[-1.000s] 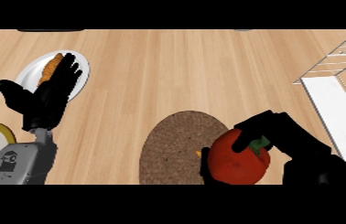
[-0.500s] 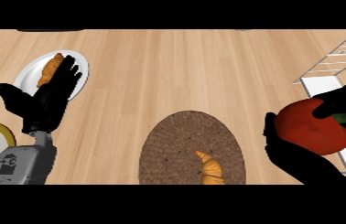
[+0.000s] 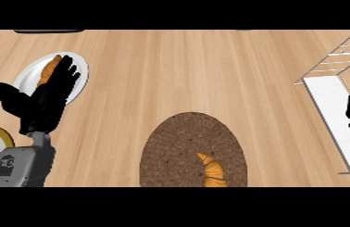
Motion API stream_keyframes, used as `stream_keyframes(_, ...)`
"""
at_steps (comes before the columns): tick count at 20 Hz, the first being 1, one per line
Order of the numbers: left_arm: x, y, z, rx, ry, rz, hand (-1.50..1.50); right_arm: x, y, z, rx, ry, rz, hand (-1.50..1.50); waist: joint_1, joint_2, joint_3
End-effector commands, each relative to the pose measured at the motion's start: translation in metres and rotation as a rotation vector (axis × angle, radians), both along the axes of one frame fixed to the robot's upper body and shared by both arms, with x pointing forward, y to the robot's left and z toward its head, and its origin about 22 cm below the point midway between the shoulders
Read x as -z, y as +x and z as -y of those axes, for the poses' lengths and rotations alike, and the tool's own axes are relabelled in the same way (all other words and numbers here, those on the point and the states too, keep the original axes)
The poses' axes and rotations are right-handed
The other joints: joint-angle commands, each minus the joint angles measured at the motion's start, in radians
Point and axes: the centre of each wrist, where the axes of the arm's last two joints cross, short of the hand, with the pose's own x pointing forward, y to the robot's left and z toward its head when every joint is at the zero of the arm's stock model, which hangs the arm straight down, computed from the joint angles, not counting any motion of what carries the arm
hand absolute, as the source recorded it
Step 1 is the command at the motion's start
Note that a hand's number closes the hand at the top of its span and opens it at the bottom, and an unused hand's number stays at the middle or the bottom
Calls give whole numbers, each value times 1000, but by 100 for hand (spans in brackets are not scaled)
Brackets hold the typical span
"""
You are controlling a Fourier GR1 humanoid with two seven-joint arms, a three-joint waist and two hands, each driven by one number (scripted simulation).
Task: Pick the bell pepper from the placemat and place it in the tiered shelf
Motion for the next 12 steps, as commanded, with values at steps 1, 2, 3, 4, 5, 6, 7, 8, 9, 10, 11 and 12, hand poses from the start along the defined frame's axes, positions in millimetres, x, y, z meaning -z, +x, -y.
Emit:
stream_keyframes(1, 1, 0, -3, 6, -23, 13, 0, -4, -26, 42, -44, 81, 34, 150, -2, 1, 1)
stream_keyframes(2, 2, -1, 0, -5, -4, -5, 0, -10, -33, 43, -46, 82, 49, 150, -9, -3, 1)
stream_keyframes(3, 10, -2, -6, -9, 2, -7, 0, 0, -28, 59, -22, 93, 41, 150, -4, 1, 1)
stream_keyframes(4, -16, 4, -17, -12, 15, 19, 0, -6, -32, 61, -32, 101, 38, 150, -14, -5, 2)
stream_keyframes(5, 3, -9, 1, 12, 0, 0, 0, 3, -34, 72, -21, 103, 25, 150, -3, -3, 2)
stream_keyframes(6, 19, -7, 1, -7, -10, -5, 0, 0, -31, 81, -35, 104, 42, 150, -11, -1, 1)
stream_keyframes(7, -3, -6, 14, -1, -1, 15, 0, 3, -23, 99, -12, 120, 35, 150, 1, -1, 2)
stream_keyframes(8, 1, -12, -10, -3, -9, 11, 0, 1, -40, 93, -23, 113, 17, 150, -1, -3, 0)
stream_keyframes(9, 2, 3, 2, -5, -5, 15, 0, 0, -40, 109, -47, 103, 41, 150, -19, -2, 1)
stream_keyframes(10, 9, -9, -8, 6, -4, 3, 0, 7, -36, 130, -22, 118, 44, 150, -1, 1, 1)
stream_keyframes(11, 0, 1, -9, 4, 5, 30, 0, 6, -32, 134, -30, 132, 54, 150, 6, 3, 0)
stream_keyframes(12, 0, 2, 4, 19, -3, 1, 0, 3, -44, 141, -35, 118, 41, 150, 4, 2, 0)
